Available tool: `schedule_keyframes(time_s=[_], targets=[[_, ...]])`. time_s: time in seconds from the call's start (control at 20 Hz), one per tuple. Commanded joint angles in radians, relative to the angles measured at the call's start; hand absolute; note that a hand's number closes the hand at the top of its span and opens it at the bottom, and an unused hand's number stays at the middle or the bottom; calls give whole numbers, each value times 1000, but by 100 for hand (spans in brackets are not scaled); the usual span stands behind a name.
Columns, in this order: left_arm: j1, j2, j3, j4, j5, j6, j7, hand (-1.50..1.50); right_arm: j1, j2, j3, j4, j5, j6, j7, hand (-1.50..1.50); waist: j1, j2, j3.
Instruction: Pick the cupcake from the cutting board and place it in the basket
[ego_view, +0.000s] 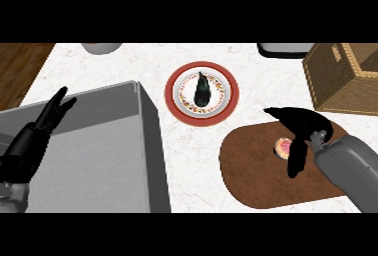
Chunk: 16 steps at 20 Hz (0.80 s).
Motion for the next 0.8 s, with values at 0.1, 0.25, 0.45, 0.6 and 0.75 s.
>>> schedule_keyframes(time_s=[0.1, 0.25, 0.45, 0.6, 0.75], targets=[[-60, -31, 20, 18, 11, -4, -28, 0, 38, 12, 1, 35, 63, -34, -57, -150, -6, 9, -39], [-116, -24, 16, 8, 21, -6, 38, 0, 43, 29, -1, 55, 65, -22, -50, -150, -11, 10, -38], [-111, -11, 42, 73, 37, -26, -45, 0, 69, 15, 0, 78, 92, -28, -110, -150, -13, 12, -39], [-74, 1, 39, 11, 42, -23, -14, 0, 78, 47, -12, 101, 115, -55, -84, -150, -4, 9, -39], [-146, -15, 25, 41, 26, -2, 25, 0, 50, 81, -23, 114, 115, -44, -69, -150, -9, 11, -39]])
